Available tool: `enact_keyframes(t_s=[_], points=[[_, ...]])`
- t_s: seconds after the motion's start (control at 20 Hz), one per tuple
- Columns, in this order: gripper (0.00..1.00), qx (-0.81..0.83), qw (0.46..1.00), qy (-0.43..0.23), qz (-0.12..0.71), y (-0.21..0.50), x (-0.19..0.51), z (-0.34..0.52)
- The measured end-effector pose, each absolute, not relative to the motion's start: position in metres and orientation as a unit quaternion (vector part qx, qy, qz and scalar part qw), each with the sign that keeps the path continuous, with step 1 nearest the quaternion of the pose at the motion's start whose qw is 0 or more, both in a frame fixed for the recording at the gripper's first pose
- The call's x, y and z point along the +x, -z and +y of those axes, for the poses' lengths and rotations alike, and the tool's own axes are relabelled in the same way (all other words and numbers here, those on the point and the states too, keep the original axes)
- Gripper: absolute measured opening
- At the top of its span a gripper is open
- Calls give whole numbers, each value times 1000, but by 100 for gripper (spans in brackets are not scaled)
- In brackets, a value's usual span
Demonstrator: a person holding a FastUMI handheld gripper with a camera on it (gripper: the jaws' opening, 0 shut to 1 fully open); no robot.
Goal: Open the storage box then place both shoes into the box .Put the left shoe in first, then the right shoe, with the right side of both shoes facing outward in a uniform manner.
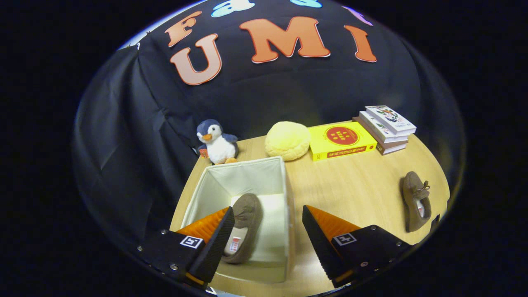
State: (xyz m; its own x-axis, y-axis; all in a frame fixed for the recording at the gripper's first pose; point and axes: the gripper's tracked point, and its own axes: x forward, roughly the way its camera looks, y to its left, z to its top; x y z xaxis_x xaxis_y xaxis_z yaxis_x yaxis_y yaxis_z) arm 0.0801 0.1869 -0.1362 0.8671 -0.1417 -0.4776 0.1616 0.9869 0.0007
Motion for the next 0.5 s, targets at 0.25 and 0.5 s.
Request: enact_keyframes(t_s=[0.25, 0.5], points=[[99, 18, 964, 126, 235, 119, 51, 95], [99, 10, 958, 167, 233, 108, 22, 5]])
